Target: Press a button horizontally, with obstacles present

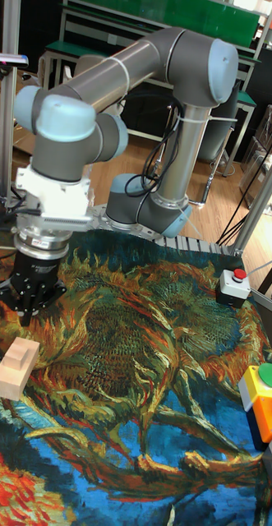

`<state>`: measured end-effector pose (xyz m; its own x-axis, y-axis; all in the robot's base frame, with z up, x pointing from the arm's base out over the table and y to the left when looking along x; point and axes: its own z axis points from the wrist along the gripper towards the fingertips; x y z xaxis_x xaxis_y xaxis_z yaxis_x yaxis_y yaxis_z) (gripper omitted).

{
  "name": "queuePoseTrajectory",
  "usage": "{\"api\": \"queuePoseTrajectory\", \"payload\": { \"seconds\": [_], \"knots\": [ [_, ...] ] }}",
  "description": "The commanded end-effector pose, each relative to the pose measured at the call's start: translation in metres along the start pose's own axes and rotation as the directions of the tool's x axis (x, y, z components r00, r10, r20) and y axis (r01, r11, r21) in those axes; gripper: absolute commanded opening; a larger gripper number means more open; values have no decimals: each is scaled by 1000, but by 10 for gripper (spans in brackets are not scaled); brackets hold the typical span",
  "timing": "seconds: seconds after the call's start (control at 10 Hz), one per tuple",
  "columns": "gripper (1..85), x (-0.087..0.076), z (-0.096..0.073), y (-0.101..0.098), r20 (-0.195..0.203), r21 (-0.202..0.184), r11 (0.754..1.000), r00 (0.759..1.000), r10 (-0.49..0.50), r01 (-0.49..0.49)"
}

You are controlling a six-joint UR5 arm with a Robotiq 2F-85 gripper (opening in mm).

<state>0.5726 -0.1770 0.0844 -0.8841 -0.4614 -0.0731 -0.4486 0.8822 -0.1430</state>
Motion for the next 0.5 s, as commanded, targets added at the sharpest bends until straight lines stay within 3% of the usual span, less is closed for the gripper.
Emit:
{"api": "queuePoseTrajectory", "payload": {
  "seconds": [0.0, 0.1, 0.2, 0.3, 0.4],
  "knots": [
    [13, -3, 0, -1, 18, 11, 999, 999, -42, 42],
    [13, -8, 15, 9, 59, -46, 999, 998, -18, 21],
    [13, -14, 17, 38, 92, -113, 994, 996, 11, 0],
    [13, -22, 8, 73, 108, -112, 993, 993, 50, -38],
    [13, -26, -4, 101, 82, -88, 992, 992, 100, -92]
  ]
}}
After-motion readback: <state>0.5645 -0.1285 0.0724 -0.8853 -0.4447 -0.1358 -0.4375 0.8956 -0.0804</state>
